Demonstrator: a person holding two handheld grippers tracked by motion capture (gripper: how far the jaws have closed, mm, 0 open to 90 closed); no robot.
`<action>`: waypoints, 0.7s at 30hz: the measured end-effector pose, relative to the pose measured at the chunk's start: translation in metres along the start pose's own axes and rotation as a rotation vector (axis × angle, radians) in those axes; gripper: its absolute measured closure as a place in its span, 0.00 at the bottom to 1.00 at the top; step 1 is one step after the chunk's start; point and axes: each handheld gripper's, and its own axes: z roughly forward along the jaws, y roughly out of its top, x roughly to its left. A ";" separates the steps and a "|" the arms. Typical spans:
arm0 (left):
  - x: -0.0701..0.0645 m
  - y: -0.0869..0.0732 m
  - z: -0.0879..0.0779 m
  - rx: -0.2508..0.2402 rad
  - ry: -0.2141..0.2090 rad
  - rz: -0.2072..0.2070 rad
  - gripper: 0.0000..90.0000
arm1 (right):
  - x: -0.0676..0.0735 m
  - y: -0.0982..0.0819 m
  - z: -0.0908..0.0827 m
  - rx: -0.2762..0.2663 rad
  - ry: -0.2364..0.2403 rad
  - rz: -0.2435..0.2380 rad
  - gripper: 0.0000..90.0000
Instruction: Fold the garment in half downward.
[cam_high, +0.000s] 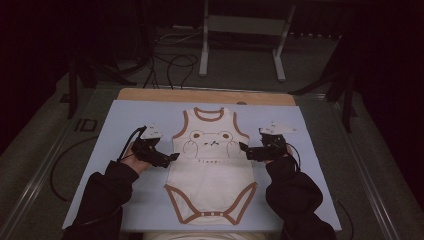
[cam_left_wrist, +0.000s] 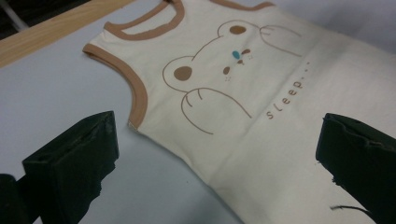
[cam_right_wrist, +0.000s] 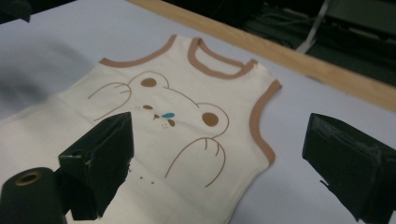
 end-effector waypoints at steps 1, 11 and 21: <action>0.000 0.000 0.002 0.006 0.002 -0.007 0.00 | -0.001 -0.001 0.003 -0.003 -0.008 0.005 0.10; -0.001 0.008 0.022 0.046 -0.008 -0.035 0.00 | -0.007 -0.015 0.022 0.054 -0.035 0.032 0.10; 0.008 0.000 0.036 0.088 0.016 -0.097 0.00 | -0.010 -0.025 0.035 0.100 -0.018 0.061 0.10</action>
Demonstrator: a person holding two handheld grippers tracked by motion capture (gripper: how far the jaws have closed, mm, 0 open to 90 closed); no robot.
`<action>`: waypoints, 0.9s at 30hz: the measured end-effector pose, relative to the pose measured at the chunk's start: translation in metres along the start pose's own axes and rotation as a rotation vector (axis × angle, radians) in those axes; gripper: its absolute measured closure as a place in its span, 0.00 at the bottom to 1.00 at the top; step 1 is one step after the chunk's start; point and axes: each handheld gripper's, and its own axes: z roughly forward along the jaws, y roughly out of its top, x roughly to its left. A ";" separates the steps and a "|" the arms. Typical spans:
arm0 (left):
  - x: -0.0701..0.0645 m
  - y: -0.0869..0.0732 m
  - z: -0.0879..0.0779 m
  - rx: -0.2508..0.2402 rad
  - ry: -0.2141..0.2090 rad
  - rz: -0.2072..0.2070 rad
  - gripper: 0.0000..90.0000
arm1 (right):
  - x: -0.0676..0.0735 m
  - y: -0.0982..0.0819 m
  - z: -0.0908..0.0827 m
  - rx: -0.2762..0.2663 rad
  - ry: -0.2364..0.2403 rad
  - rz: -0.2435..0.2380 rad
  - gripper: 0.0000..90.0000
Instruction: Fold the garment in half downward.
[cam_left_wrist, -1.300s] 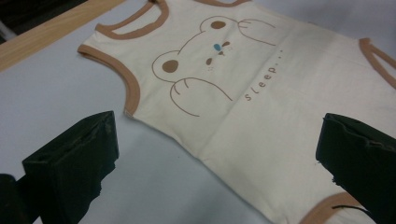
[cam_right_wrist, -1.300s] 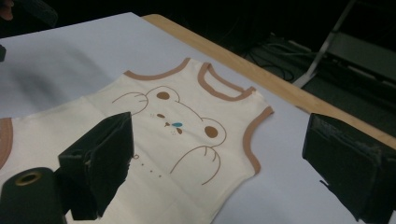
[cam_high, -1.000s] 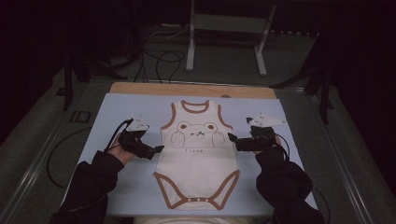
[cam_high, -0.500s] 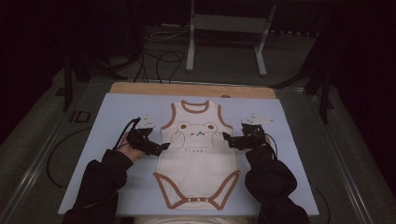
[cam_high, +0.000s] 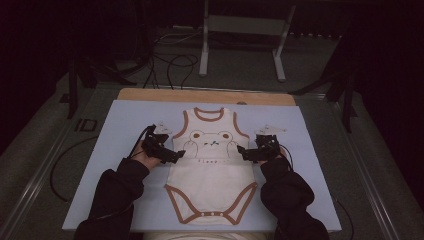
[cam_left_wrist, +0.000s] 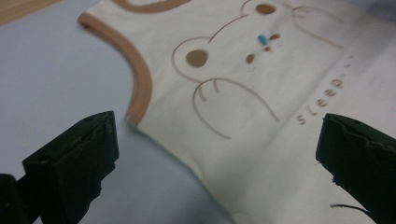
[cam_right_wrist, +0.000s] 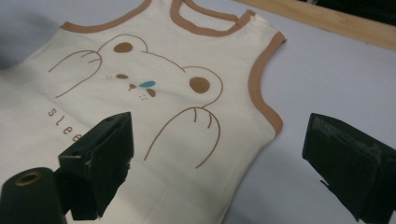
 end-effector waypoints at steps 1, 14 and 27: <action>0.000 -0.001 0.001 0.014 -0.001 -0.006 0.00 | -0.001 0.000 0.001 0.002 0.004 0.011 0.10; 0.000 -0.007 0.018 0.077 0.067 -0.050 0.00 | -0.006 -0.008 0.022 0.060 -0.010 0.091 0.10; -0.004 -0.012 0.024 0.117 0.078 0.006 0.30 | -0.008 -0.018 0.032 0.158 -0.005 0.041 0.37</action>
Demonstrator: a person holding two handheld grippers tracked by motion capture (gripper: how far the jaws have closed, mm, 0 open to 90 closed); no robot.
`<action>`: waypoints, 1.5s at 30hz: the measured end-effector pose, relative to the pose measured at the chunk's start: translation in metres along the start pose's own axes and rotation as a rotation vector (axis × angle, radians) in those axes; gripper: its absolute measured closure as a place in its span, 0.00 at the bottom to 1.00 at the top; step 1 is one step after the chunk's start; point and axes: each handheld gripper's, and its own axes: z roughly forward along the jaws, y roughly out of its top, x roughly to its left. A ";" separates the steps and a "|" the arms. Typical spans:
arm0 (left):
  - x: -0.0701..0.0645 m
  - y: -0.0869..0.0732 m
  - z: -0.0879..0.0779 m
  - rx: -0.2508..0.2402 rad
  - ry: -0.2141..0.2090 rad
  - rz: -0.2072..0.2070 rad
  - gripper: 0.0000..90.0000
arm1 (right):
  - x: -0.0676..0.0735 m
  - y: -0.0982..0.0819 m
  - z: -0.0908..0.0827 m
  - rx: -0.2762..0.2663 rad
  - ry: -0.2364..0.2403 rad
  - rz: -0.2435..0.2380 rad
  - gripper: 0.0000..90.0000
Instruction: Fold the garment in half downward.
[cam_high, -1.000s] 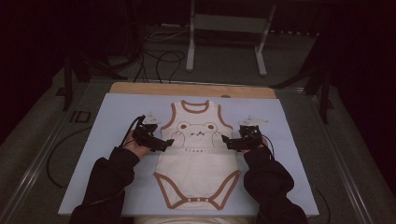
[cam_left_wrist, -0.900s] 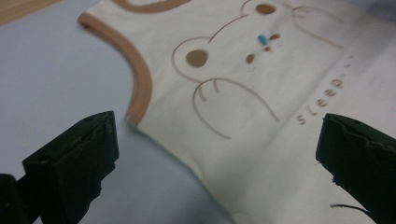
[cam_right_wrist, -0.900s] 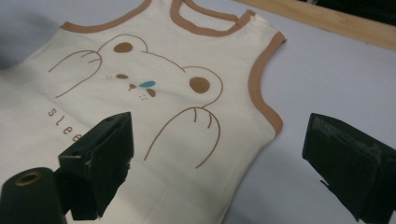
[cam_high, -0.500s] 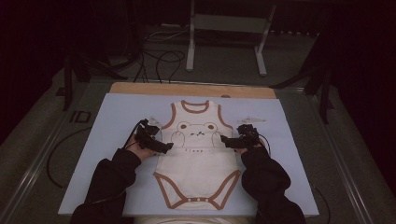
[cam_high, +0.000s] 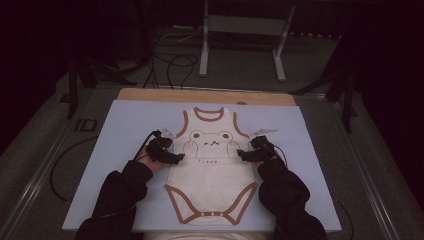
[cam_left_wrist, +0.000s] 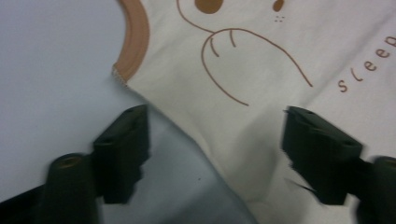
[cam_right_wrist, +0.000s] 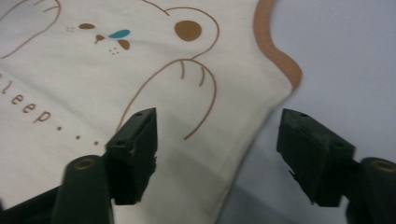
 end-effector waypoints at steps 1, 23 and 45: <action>0.000 0.000 0.001 0.001 0.010 0.004 0.34 | -0.001 0.000 0.000 -0.002 -0.005 0.000 0.38; -0.006 0.005 0.004 0.033 -0.004 -0.036 0.79 | 0.008 -0.002 0.006 0.038 0.022 -0.078 0.79; -0.003 0.004 0.000 -0.005 -0.070 -0.051 0.99 | 0.011 0.001 -0.001 0.024 0.044 -0.083 0.99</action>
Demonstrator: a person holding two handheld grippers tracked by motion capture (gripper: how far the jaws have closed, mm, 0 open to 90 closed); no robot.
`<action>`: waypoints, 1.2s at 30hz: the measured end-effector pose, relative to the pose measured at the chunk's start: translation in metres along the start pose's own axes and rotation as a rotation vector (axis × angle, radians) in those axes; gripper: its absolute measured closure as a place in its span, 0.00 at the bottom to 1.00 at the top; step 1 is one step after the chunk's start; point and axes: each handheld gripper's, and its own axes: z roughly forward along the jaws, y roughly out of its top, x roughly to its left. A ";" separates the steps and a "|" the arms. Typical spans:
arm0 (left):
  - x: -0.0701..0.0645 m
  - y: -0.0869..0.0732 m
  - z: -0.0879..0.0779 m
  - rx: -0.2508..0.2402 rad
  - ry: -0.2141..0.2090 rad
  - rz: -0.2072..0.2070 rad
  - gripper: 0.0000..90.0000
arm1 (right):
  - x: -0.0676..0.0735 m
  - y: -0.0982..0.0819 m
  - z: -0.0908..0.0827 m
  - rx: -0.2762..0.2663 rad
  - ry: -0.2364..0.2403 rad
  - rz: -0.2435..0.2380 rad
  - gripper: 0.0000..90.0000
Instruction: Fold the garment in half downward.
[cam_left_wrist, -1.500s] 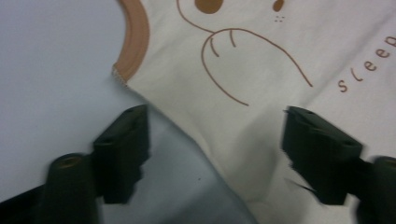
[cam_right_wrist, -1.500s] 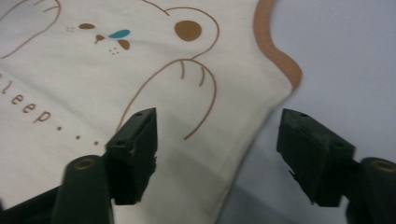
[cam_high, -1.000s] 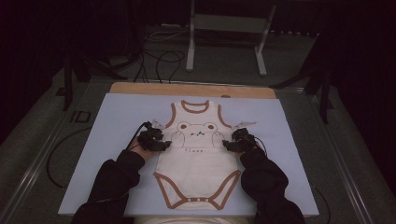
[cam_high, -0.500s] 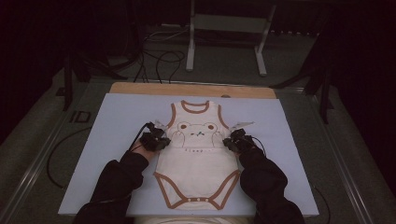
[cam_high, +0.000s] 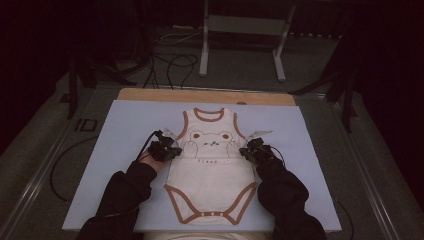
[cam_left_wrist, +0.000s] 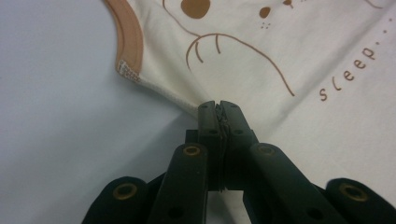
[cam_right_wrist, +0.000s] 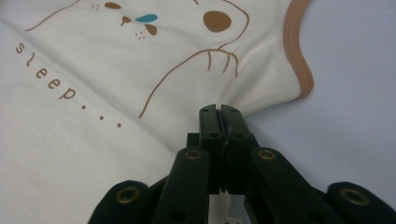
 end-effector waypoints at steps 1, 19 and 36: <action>0.000 0.000 0.000 0.000 0.000 0.000 0.99 | 0.000 0.000 0.000 0.000 0.000 0.000 0.99; 0.003 0.001 -0.011 -0.026 -0.015 -0.022 0.99 | 0.001 0.004 -0.013 -0.026 -0.001 -0.011 0.99; -0.002 0.007 -0.028 -0.067 -0.011 0.010 0.99 | 0.008 0.011 -0.029 -0.067 -0.005 -0.035 0.99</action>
